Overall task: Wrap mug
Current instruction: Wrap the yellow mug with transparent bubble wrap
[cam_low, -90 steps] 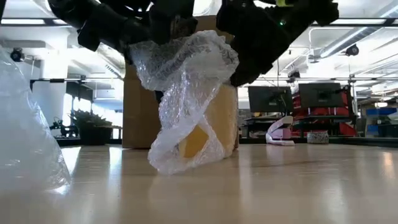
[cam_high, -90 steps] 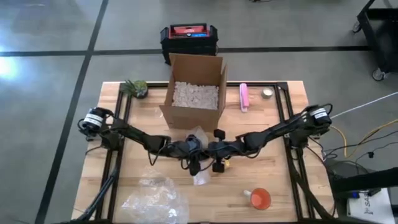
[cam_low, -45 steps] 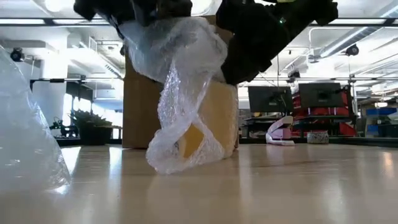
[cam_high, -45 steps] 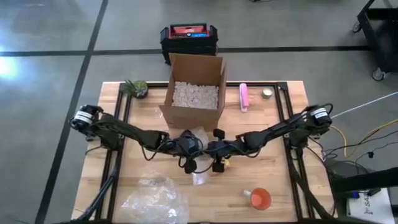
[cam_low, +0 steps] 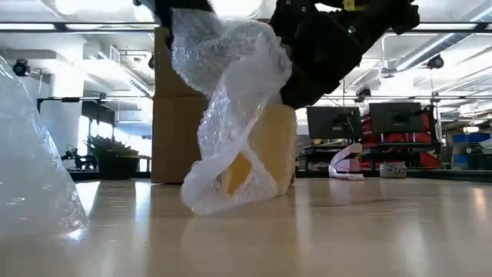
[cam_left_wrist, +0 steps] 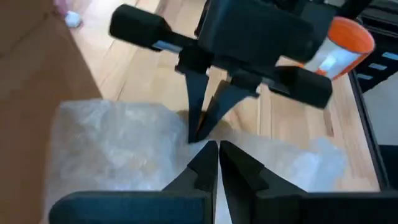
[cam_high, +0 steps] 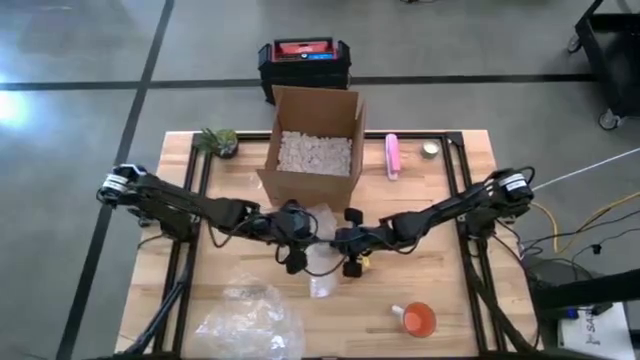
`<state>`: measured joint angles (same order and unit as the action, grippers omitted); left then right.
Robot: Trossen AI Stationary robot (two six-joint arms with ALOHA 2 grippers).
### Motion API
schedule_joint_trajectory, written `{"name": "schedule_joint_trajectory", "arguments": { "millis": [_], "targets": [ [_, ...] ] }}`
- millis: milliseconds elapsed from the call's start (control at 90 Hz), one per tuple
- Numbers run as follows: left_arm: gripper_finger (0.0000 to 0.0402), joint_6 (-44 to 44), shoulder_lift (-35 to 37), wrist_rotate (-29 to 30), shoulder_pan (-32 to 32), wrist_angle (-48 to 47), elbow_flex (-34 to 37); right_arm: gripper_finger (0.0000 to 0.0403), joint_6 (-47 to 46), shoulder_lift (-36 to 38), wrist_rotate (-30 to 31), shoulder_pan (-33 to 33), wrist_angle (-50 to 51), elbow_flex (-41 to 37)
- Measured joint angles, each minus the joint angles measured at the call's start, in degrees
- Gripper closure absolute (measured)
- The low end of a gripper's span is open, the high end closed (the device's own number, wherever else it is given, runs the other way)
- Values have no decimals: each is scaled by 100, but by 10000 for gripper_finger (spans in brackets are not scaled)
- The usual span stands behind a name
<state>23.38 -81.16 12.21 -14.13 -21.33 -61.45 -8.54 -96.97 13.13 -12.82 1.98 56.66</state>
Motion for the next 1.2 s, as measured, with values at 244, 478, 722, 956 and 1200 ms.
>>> {"name": "schedule_joint_trajectory", "arguments": {
  "millis": [244, 478, 722, 956, 1200],
  "targets": [
    [398, 842, 267, 2, -283, -1084, 379, 400, 0, 0, 3, 0, -23, 7],
    [398, 850, -134, -33, -474, 1855, 1603, 400, 2, 0, 17, 0, -44, 7],
    [398, 580, -753, 102, -365, 4181, 1955, 400, 2, 0, 20, 0, -50, 9],
    [398, -83, -1387, 326, -276, 4029, 1123, 400, 0, 0, 2, 9, -57, 15],
    [398, 40, -2179, 397, -105, 2310, 145, 400, 2, 79, -4, 11, 50, 15]
  ]
}}
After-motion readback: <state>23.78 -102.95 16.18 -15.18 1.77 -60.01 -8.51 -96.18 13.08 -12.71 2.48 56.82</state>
